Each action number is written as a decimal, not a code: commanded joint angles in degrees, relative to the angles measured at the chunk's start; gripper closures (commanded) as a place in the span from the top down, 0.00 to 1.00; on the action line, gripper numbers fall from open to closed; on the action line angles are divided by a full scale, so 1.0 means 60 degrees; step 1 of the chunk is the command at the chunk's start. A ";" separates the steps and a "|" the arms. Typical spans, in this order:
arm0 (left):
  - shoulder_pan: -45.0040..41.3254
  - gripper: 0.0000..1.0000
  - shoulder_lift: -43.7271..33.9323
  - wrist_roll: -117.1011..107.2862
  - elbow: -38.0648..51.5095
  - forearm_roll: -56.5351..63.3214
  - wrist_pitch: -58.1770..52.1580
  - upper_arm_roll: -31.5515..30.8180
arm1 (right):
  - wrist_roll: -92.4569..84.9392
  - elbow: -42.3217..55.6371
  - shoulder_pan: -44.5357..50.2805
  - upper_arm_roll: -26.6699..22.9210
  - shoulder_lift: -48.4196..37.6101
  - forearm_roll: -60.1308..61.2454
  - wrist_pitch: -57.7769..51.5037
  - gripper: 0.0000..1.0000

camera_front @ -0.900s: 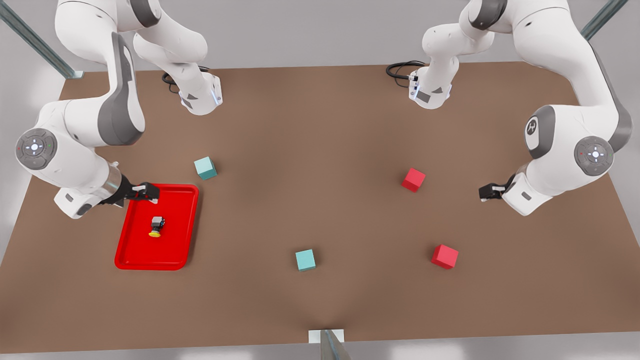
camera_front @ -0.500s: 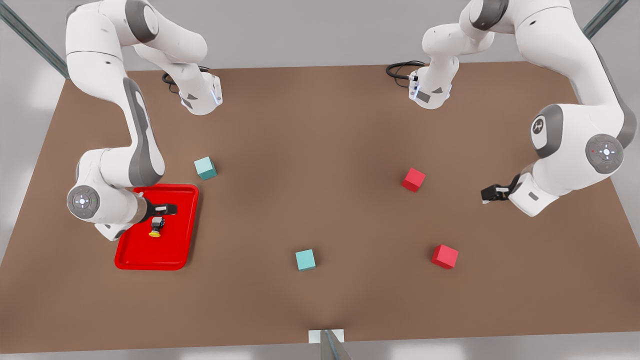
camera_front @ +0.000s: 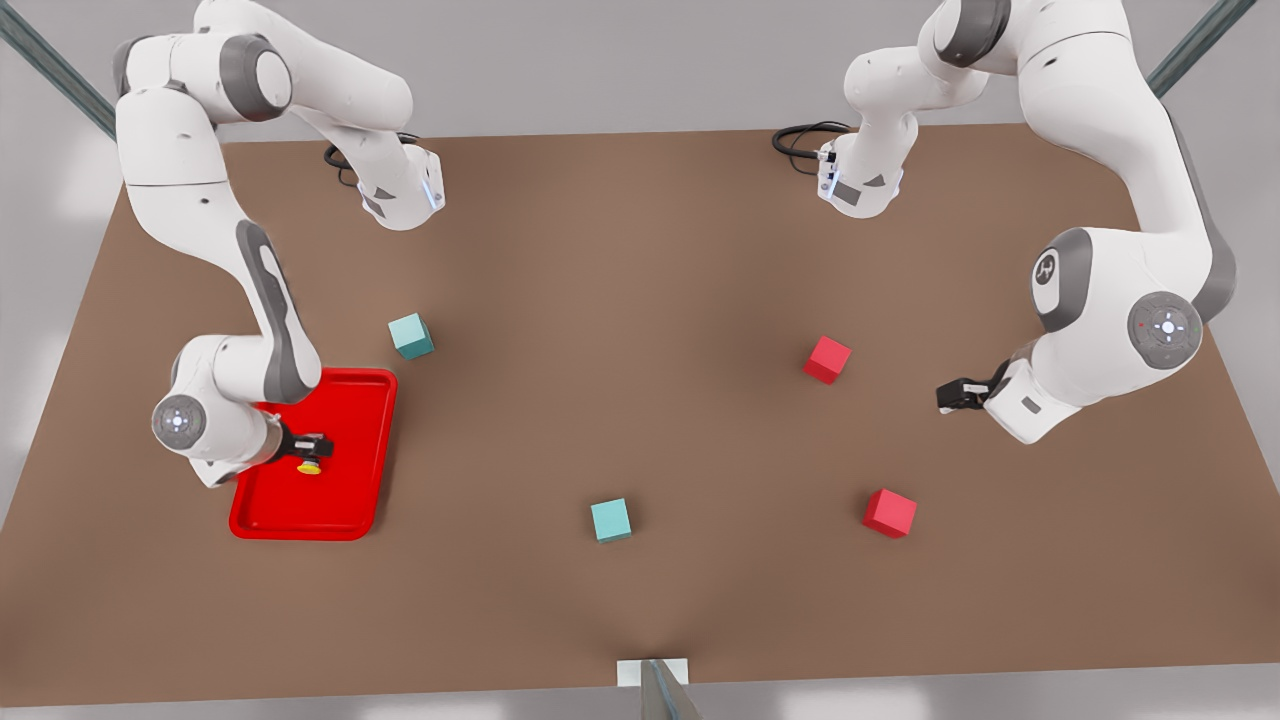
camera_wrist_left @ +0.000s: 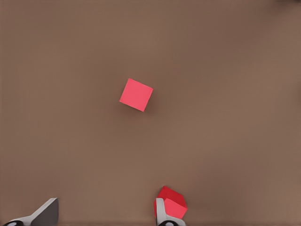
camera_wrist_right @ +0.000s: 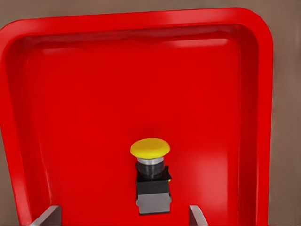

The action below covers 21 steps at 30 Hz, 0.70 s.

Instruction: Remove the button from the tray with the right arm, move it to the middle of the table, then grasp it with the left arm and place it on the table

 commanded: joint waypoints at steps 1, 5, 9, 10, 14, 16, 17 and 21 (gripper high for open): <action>-0.0003 1.00 -0.0024 -0.0090 0.0004 0.0012 -0.0038 -0.0003 | -0.0932 0.0001 -0.0841 0.0708 0.0192 -0.1166 0.0432 1.00; -0.0032 1.00 -0.0098 -0.0104 0.0018 0.0012 -0.0126 0.0011 | -0.1649 -0.0292 -0.2149 0.2176 0.0354 -0.2443 0.0432 1.00; -0.0003 1.00 -0.0098 -0.0104 0.0004 0.0026 -0.0184 -0.0003 | -0.1518 -0.0687 -0.2193 0.2426 0.0339 -0.2428 0.0637 1.00; -0.0017 1.00 -0.0112 -0.0104 0.0004 0.0026 -0.0184 -0.0003 | -0.1503 -0.0673 -0.2193 0.2426 0.0398 -0.2443 0.0637 1.00; -0.0032 1.00 -0.0083 -0.0104 0.0004 0.0026 -0.0170 -0.0003 | -0.0786 -0.0995 -0.2733 0.2732 0.0456 -0.2369 0.1075 1.00; -0.0047 1.00 -0.0039 -0.0104 0.0004 0.0026 -0.0155 -0.0003 | 0.0269 -0.1259 -0.3409 0.3363 0.0398 -0.2355 0.1223 1.00; -0.0047 1.00 -0.0010 -0.0104 0.0004 0.0026 -0.0155 -0.0003 | 0.0313 -0.1259 -0.3409 0.3363 0.0398 -0.2355 0.1237 1.00; -0.0061 1.00 0.0020 -0.0104 -0.0025 0.0026 -0.0126 -0.0003 | 0.0445 -0.1581 -0.3497 0.3451 0.0412 -0.2355 0.1589 1.00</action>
